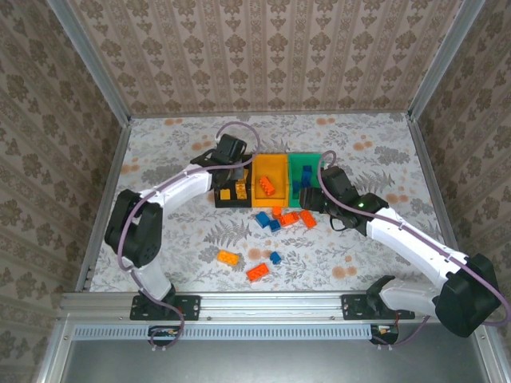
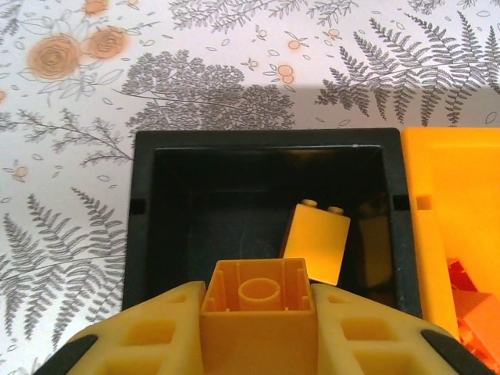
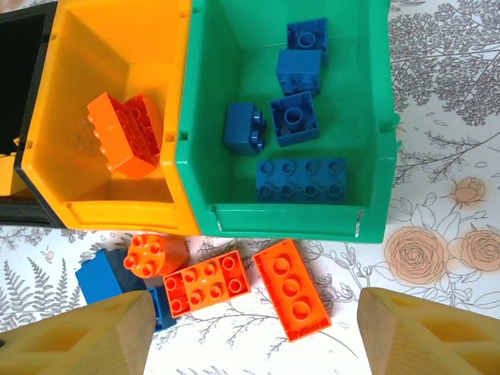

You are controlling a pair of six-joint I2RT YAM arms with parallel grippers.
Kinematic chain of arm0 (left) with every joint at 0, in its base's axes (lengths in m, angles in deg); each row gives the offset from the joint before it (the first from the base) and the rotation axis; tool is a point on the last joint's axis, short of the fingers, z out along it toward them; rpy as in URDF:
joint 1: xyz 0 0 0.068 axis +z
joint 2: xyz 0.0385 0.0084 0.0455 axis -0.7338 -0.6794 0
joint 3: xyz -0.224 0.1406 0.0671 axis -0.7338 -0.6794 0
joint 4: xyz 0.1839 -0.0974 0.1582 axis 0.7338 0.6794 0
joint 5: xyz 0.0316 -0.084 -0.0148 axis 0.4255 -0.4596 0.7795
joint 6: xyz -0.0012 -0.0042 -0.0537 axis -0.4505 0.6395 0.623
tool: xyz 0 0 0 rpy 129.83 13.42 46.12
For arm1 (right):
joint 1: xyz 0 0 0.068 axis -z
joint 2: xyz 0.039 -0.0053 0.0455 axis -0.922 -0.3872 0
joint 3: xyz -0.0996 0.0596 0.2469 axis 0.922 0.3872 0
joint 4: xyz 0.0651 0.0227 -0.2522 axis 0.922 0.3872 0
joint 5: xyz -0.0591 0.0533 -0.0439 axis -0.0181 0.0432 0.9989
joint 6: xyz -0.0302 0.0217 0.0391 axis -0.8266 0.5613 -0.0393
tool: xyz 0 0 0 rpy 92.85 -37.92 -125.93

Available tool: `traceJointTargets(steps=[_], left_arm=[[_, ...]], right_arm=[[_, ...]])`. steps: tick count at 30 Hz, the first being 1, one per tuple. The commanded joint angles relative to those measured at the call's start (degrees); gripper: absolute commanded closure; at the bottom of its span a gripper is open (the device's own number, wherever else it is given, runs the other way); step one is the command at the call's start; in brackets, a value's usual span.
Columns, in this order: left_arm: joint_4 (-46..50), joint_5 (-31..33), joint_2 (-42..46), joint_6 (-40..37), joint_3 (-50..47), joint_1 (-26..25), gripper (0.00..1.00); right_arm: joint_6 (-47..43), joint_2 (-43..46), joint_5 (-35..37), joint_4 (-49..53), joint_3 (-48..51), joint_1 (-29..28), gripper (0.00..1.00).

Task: Sort the legos into containers by color

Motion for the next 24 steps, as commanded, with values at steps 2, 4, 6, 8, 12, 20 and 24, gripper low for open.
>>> traceJointTargets(steps=[2,4,6,8,12,20,24], left_arm=[[2.01,-1.71,-0.59,-0.95,3.19,-0.06,0.58],[1.81,-2.24,0.57,-0.82,3.03,-0.23,0.51],[1.68,-2.77,2.19,-0.71,2.87,-0.52,0.43],[1.46,-3.39,4.36,-0.55,2.46,-1.03,0.34],[0.56,-5.28,10.5,0.19,0.36,-2.65,0.19],[-0.3,-6.93,26.19,2.85,-10.57,-8.77,0.0],[0.43,-3.87,33.27,5.26,-17.45,-13.6,0.0]], right_arm=[[0.96,1.04,-1.98,1.4,0.8,0.22,0.29],[0.61,1.49,-2.56,1.68,0.89,0.22,0.29],[0.04,1.66,-3.78,2.06,0.73,0.25,0.28],[-0.38,1.59,-5.17,2.31,0.63,0.09,0.28],[-1.49,1.08,-8.66,2.12,0.99,-1.51,0.27],[-2.93,-3.18,-11.07,2.34,1.76,-11.66,0.27],[-3.0,-7.58,-12.25,1.64,2.26,-16.96,0.28]])
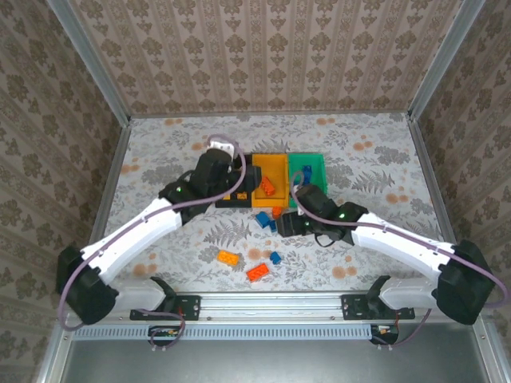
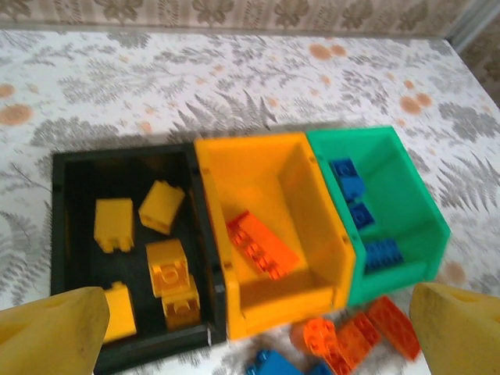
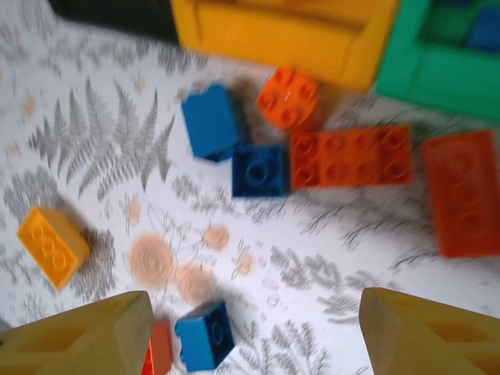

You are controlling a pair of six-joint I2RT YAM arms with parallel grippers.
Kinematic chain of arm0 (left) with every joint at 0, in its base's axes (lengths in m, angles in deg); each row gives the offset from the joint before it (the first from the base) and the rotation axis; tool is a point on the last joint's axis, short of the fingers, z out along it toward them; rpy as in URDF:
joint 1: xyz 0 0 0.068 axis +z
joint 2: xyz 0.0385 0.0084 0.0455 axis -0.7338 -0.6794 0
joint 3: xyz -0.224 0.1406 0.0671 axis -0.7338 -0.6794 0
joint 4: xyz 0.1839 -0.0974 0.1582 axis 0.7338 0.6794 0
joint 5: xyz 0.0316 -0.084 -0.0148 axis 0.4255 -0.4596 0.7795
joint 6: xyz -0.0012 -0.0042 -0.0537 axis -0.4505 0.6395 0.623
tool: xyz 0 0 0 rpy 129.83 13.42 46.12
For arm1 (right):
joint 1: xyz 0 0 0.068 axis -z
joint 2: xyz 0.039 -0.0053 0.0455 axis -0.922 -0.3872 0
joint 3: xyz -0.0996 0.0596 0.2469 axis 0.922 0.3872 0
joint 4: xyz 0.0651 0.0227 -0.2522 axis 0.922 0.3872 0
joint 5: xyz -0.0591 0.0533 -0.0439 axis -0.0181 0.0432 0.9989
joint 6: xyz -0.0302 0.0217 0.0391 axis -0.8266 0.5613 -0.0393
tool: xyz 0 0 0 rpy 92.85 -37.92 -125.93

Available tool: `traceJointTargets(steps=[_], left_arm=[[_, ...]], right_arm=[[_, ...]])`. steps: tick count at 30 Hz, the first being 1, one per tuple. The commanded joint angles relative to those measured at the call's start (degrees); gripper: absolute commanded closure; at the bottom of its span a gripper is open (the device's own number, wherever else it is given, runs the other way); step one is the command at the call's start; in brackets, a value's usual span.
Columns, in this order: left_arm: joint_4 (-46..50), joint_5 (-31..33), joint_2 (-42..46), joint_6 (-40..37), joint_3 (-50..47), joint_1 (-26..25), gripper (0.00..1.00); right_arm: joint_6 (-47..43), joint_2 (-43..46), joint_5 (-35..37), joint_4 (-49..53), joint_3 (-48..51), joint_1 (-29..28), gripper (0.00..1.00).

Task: Sort the legos into containers by color

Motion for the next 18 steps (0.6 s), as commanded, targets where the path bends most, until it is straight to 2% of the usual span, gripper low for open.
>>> traceJointTargets(steps=[1,7,12,18], left_arm=[[1.71,1.91,4.61,3.63,-5.79,-3.19,0.0],[4.06,1.95,11.55,9.49,-14.6,-5.0,0.0],[5.01,3.56,15.08,12.36,-19.84,-5.21,0.0],[6.84,4.71,17.01,13.39,-21.74,-5.15,0.0]], right_arm=[[-0.99,-3.69,-2.06,0.51,1.14,-4.03,0.29],[-0.93,-10.06,0.46,-0.81,0.91,-10.01,0.31],[-1.2,-13.5,1.02,-2.4,-0.1,-10.92,0.35],[-1.7,-17.52,0.49,-3.13,-1.21,-11.5,0.43]])
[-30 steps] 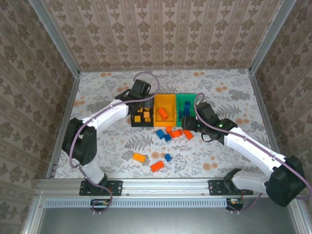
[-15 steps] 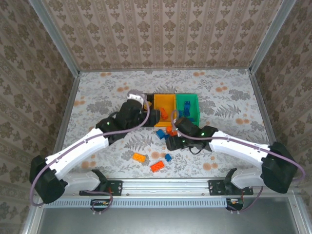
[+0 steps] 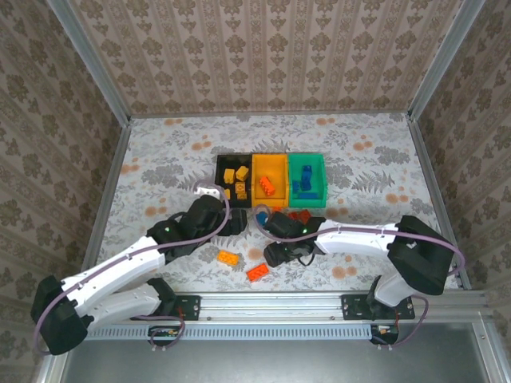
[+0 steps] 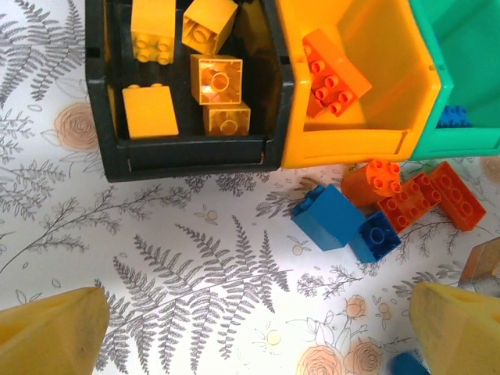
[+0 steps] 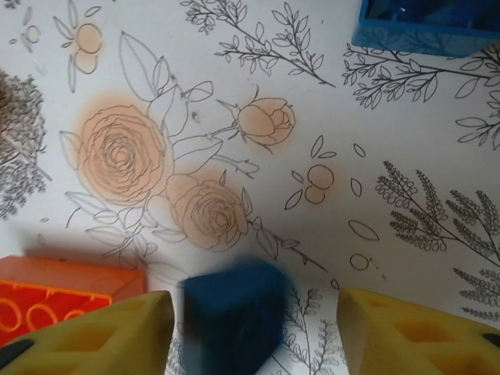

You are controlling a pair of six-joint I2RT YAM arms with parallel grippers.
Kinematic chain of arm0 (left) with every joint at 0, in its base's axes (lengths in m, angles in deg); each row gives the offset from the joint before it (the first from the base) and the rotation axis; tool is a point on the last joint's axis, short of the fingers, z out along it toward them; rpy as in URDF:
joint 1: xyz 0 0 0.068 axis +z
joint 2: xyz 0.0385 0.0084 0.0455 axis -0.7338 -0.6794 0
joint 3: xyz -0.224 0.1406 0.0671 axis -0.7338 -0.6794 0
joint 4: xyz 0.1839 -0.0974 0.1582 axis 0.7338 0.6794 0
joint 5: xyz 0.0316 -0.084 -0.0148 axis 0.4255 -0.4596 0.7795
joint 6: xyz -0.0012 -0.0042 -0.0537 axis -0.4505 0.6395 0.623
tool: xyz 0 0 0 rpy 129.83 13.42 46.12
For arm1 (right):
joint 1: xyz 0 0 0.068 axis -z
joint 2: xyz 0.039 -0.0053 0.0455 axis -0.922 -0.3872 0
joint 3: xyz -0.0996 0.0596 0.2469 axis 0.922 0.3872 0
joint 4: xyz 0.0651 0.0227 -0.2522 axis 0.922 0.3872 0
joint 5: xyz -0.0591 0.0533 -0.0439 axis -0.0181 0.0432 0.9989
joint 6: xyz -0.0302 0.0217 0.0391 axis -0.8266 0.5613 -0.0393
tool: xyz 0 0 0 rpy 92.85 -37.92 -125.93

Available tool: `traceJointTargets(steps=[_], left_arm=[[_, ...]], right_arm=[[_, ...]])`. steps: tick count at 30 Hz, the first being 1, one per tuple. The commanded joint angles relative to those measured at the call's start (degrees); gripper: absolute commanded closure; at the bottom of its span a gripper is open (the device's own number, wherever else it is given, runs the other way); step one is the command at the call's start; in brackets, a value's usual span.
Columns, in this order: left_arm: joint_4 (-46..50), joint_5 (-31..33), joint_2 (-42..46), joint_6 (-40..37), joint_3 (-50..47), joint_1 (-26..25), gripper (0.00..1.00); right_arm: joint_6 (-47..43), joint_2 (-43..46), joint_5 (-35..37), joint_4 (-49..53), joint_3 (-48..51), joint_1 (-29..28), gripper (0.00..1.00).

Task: Sort the legos into containers by color

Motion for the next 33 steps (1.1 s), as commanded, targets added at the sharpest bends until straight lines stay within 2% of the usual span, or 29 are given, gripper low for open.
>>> traceJointTargets(steps=[1,7,9,10,14,16,24,28,33], left_arm=[[2.37,2.2,1.77,1.91,-0.78,-0.19,0.0],[3.08,3.19,3.04,1.65,-1.27,0.01,0.0],[3.01,3.18,3.04,1.61,-1.3,0.01,0.0],[3.01,3.1,3.02,1.6,-1.24,0.09,0.0],[3.05,2.75,3.11,1.48,-1.24,0.22,0.0],[3.12,2.68,3.21,1.44,-1.42,0.26,0.0],[2.93,2.57,3.86,1.89,-2.61,0.51,0.0],[2.49,2.44,3.44,1.89,-2.84,0.62,0.0],[2.61,2.14,3.29,1.78,-2.73,0.71,0.0]], right_arm=[[-0.53,-2.03,0.3,-0.61,-1.59,-0.53,0.44],[-0.32,-3.25,-0.54,-0.98,-1.39,-0.72,0.61],[-0.06,-2.74,-0.08,-0.84,-1.42,-0.73,0.62],[-0.05,-2.46,0.11,-0.61,-1.5,-0.73,0.6],[0.29,-1.48,1.59,1.79,-2.2,-0.75,0.4],[0.31,-0.96,2.28,3.53,-2.54,-0.71,0.37],[-0.38,1.08,0.74,7.19,-1.87,-2.23,0.36],[0.13,-0.23,0.56,5.57,-1.3,-2.8,0.35],[1.18,-2.28,0.16,2.36,-0.6,-2.76,0.4]])
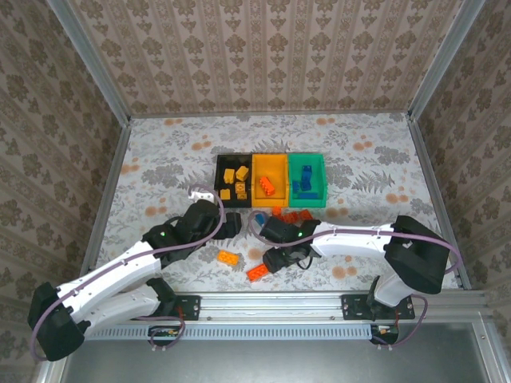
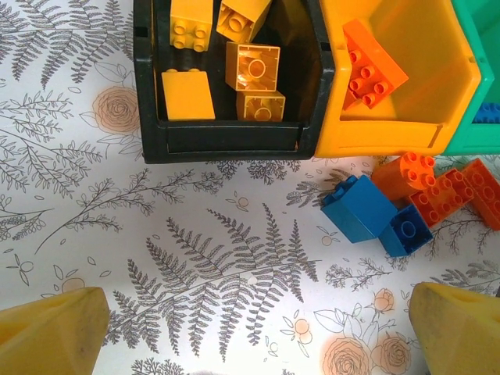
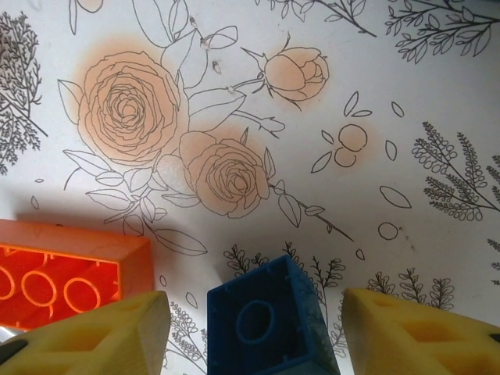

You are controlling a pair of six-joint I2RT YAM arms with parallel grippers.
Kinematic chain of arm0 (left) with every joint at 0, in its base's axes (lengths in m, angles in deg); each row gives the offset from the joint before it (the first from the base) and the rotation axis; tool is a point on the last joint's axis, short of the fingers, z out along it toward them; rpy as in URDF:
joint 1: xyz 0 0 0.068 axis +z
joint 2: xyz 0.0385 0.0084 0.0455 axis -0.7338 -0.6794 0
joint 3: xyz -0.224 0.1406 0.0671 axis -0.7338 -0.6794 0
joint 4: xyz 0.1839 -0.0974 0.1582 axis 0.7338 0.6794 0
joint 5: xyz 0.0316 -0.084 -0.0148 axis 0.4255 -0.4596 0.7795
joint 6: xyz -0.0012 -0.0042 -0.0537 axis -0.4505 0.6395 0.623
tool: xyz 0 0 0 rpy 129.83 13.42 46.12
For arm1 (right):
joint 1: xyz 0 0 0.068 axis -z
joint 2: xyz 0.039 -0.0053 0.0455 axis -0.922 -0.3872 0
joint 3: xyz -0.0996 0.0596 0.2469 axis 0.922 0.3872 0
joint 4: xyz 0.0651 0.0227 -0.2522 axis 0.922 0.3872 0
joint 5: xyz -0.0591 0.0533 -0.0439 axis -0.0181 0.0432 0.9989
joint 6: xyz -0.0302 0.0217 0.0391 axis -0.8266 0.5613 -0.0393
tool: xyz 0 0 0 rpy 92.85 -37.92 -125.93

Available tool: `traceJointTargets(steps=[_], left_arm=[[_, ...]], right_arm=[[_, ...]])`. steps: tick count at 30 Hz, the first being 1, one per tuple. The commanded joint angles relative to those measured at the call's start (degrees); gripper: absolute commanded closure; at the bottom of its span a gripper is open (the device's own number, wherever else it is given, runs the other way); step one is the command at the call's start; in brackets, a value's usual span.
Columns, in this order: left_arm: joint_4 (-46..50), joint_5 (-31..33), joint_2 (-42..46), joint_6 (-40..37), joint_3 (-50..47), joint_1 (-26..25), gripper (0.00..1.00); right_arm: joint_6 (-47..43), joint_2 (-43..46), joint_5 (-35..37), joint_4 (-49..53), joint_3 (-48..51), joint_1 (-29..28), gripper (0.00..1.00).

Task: Sort the legos into containers by color

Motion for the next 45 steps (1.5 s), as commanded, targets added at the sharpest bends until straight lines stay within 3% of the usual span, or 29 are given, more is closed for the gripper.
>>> traceJointTargets(steps=[1,9,13,17,20,26,32,41,45], left_arm=[[0.9,0.42,0.26,0.91,-0.35,0.37,0.0],[1.05,0.34,0.73,1.36,-1.31,0.53,0.0],[0.72,0.21,0.37,1.18,-1.17,0.53,0.0],[0.84,0.17,0.5,1.0,-0.97,0.58,0.0],[1.14,0.15,0.67,0.87,-0.94,0.58,0.0],[1.25,0.34,1.89,1.61,-1.94,0.54,0.0],[1.92,0.07,2.68,1.99,-2.03,0.57,0.0],[3.92,-0.49,3.58,2.19,-2.07,0.58,0.0],[4.73,-0.72,3.64,2.38,-2.11,0.69,0.0]], right_arm=[[1.09,-1.68,-0.42,-1.59,0.93,-0.27,0.42],[1.89,-0.51,0.96,-1.0,2.23,-0.21,0.57],[2.0,2.93,2.07,-0.26,2.96,0.0,0.7],[0.8,8.27,3.91,2.75,2.34,2.54,0.75],[-1.14,13.94,5.21,6.4,0.52,6.62,0.75],[-2.84,18.94,6.51,7.22,-5.02,21.67,0.75],[-1.52,9.07,5.92,1.65,-11.7,31.95,0.74],[-1.53,-9.22,9.78,2.11,-23.97,34.55,0.69],[-1.8,-12.73,9.85,2.97,-27.64,34.56,0.55]])
